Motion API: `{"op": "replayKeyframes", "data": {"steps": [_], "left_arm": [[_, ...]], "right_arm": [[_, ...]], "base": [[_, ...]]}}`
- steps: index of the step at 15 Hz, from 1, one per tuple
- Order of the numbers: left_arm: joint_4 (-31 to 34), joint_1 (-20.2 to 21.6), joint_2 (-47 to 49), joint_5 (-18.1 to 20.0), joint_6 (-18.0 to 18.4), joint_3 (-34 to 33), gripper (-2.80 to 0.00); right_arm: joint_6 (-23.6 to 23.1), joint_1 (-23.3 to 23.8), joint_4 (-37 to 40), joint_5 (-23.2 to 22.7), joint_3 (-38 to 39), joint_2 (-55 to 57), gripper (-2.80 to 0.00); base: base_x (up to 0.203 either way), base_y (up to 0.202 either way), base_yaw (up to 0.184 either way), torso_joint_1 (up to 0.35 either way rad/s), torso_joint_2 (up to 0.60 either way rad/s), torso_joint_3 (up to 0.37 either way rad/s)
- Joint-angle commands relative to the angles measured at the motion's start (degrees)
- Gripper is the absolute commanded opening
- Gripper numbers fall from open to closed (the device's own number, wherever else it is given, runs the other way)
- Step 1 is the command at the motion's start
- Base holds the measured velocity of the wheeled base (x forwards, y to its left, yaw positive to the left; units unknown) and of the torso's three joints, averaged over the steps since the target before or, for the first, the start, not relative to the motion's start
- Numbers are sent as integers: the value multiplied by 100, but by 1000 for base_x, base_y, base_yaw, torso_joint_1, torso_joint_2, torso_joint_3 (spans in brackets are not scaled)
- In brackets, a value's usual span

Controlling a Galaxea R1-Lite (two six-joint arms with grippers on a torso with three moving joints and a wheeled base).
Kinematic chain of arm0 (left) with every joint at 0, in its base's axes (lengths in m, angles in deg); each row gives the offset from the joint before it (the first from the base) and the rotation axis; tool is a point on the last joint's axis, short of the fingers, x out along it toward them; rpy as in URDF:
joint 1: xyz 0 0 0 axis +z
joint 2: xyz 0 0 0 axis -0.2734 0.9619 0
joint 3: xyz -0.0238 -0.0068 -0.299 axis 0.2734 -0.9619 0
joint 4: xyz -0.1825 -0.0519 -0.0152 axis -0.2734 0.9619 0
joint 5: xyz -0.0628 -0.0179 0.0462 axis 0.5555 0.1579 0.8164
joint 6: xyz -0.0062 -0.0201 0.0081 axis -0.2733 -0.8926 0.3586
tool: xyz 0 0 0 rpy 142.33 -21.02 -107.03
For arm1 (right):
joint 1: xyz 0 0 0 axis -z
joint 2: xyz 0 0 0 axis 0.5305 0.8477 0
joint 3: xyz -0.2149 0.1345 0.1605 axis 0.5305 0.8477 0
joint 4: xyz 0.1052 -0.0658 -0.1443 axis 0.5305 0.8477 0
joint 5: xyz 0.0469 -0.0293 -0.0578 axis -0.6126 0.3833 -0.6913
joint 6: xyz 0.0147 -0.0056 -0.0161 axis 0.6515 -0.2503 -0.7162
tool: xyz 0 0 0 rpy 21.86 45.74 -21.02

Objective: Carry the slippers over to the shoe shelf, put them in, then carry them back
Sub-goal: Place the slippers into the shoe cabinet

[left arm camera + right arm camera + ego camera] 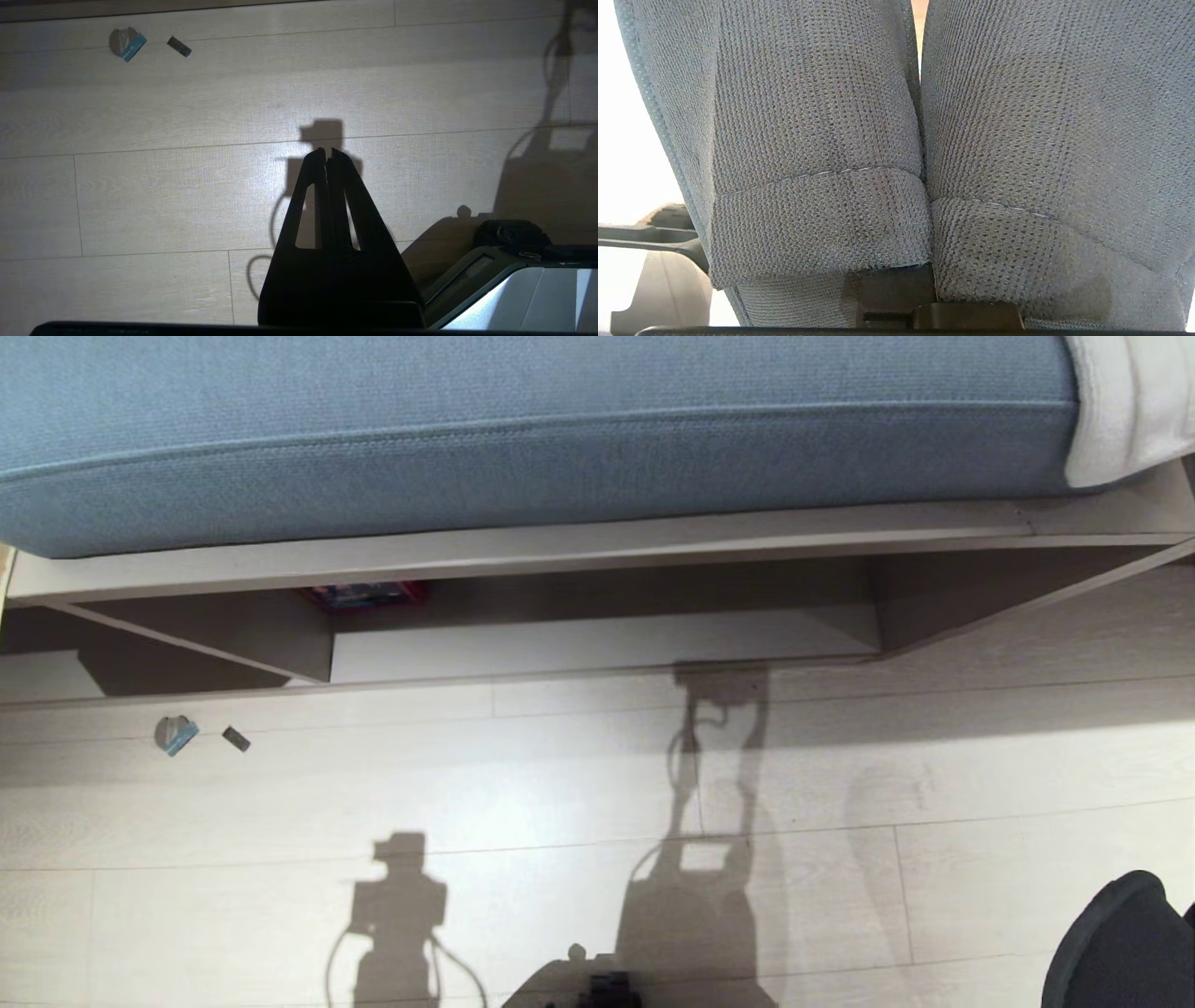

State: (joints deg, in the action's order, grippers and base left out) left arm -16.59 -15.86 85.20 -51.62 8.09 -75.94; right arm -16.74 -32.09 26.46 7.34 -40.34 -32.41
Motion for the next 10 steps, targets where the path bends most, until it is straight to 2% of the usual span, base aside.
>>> {"op": "replayKeyframes", "data": {"steps": [1, 10], "left_arm": [[1, 0, 7, 0, -4, 0, -280], [1, 0, 0, 0, -4, 0, -280]], "right_arm": [[10, -3, 4, -2, 0, -1, -280], [-133, -3, 4, -11, 0, -1, -280]], "base": [[0, 0, 0, 0, 0, -203], [0, 0, 0, 1, 3, -197]]}}
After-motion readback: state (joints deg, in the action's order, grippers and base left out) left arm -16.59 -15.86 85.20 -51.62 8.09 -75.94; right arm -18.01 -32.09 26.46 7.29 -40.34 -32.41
